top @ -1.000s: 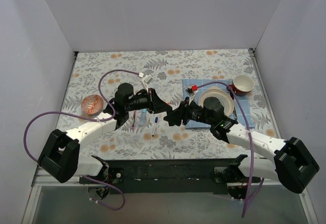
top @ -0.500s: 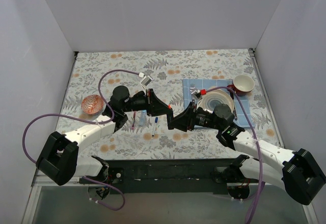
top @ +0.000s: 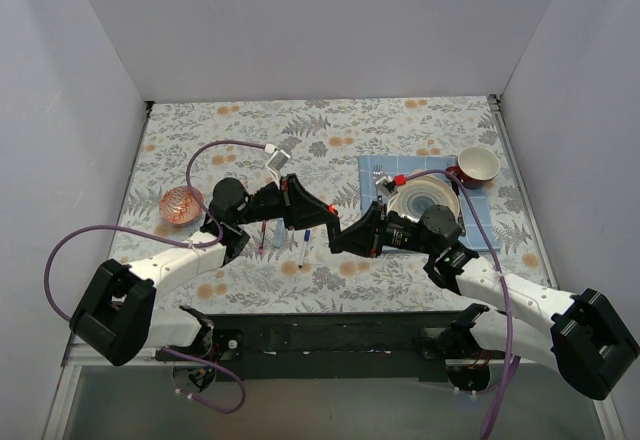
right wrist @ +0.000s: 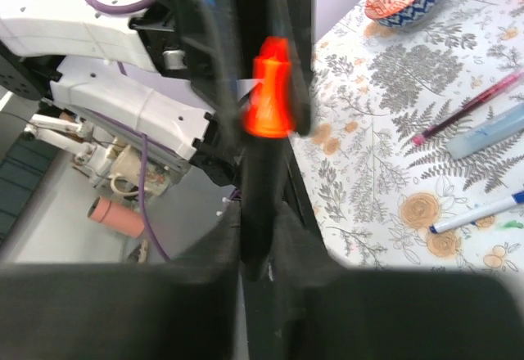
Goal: Insert the pens into the pen caps
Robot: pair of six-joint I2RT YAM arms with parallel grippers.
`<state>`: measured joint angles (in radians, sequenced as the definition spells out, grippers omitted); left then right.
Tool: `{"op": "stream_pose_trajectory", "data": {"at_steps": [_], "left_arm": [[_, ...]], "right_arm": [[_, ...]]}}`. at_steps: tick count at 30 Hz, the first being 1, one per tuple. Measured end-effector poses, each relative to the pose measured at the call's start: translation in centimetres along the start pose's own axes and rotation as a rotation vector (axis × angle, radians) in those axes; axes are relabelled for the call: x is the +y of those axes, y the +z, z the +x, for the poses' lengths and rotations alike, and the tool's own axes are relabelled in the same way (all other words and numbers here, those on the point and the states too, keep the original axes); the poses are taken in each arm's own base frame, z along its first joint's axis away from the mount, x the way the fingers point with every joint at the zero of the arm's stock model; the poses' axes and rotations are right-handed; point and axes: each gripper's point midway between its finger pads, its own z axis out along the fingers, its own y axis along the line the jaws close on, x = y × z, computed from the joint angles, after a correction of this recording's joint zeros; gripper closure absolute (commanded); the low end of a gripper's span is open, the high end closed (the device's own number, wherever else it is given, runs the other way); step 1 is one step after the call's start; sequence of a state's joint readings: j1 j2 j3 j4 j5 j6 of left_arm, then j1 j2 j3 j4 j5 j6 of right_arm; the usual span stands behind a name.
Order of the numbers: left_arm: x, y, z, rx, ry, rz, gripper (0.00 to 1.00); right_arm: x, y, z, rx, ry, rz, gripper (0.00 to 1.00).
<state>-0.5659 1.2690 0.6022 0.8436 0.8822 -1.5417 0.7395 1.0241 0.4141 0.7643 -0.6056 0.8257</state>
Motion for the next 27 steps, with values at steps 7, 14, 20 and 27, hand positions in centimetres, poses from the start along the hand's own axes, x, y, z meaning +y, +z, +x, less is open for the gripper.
{"op": "stream_pose_trajectory", "data": {"at_steps": [7,14,20,27], "left_arm": [[0.4,0.1,-0.4,-0.023,0.015,-0.025,0.23],[2.9,-0.8,-1.9,-0.110,-0.005,-0.235,0.02],[6.2,-3.0,-7.2,-0.295,-0.049,-0.603,0.02],[12.0,-8.9,-10.7,-0.364,-0.007,-1.092,0.02]], "right_arm": [[0.1,0.0,0.0,-0.010,0.039,-0.014,0.99],[0.1,-0.5,-0.2,-0.038,0.035,-0.004,0.99],[-1.8,-1.8,-1.5,-0.115,-0.018,0.147,0.99],[-2.6,-4.3,-2.7,-0.185,-0.129,0.288,0.99]]}}
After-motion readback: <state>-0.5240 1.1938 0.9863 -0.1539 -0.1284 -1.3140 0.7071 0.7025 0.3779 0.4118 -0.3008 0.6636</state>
